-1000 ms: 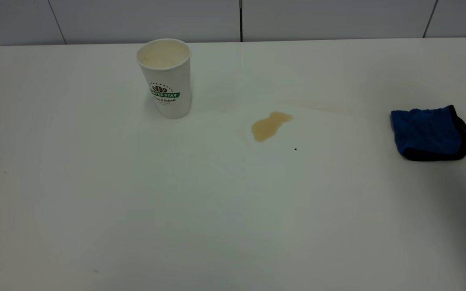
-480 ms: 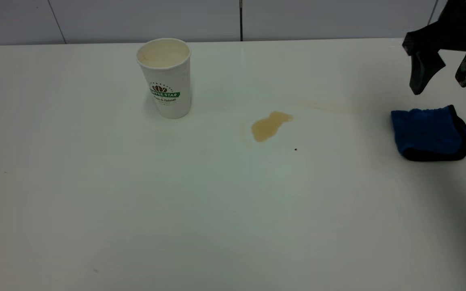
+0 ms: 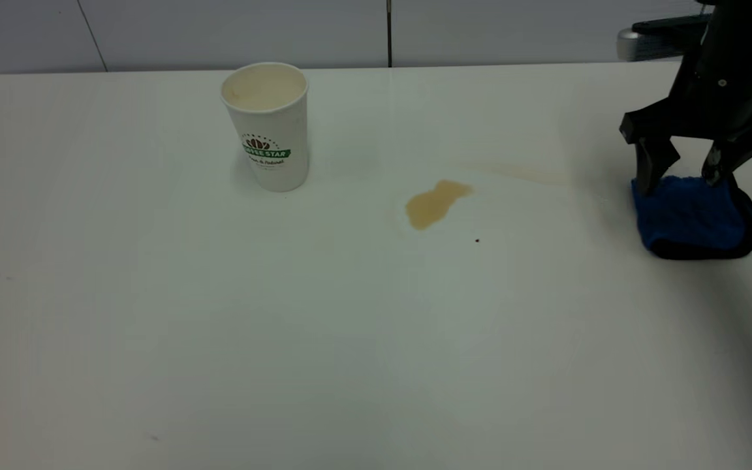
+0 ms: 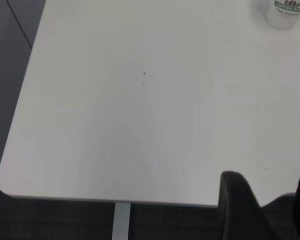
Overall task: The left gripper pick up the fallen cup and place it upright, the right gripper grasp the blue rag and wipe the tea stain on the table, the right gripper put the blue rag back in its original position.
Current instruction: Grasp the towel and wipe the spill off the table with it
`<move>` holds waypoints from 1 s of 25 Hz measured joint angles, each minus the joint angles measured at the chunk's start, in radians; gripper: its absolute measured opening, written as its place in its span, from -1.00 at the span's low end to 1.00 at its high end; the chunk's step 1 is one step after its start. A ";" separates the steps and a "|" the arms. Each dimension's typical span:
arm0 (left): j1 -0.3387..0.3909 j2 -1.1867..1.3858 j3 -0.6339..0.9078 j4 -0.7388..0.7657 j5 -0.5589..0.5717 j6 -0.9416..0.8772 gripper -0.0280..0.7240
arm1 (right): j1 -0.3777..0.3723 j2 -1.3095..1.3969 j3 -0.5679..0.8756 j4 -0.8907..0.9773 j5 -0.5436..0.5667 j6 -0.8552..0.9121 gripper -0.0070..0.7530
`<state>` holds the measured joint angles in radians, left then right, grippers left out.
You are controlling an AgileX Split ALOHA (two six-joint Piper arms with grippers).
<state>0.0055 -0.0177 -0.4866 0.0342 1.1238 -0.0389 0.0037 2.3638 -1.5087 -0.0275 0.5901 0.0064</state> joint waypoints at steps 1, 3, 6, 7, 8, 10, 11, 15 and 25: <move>0.000 0.000 0.000 0.000 0.000 0.000 -0.11 | -0.012 0.010 -0.004 0.010 -0.001 -0.006 0.92; 0.000 0.000 0.000 0.000 0.000 0.000 -0.11 | -0.032 0.027 -0.007 0.020 -0.008 -0.019 0.92; 0.000 0.000 0.000 0.000 0.000 0.000 -0.11 | -0.045 0.051 -0.007 0.028 -0.021 -0.034 0.92; 0.000 0.000 0.000 0.000 0.000 0.000 -0.11 | -0.047 0.057 -0.007 0.028 -0.027 -0.035 0.92; 0.000 0.000 0.000 0.000 0.000 0.000 -0.11 | -0.051 0.064 -0.007 0.034 -0.031 -0.036 0.91; 0.000 0.000 0.000 0.000 0.000 0.000 -0.11 | -0.055 0.076 -0.007 0.037 -0.038 -0.039 0.88; 0.000 0.000 0.000 0.000 0.000 0.000 -0.11 | -0.057 0.083 -0.008 0.037 -0.040 -0.042 0.84; 0.000 0.000 0.000 0.000 0.000 0.000 -0.11 | -0.058 0.109 -0.008 0.035 -0.049 -0.046 0.52; 0.000 0.000 0.000 0.000 0.000 0.001 -0.11 | -0.062 0.112 -0.010 0.036 -0.053 -0.051 -0.76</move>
<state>0.0055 -0.0177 -0.4866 0.0342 1.1238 -0.0379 -0.0578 2.4760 -1.5191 0.0087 0.5370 -0.0450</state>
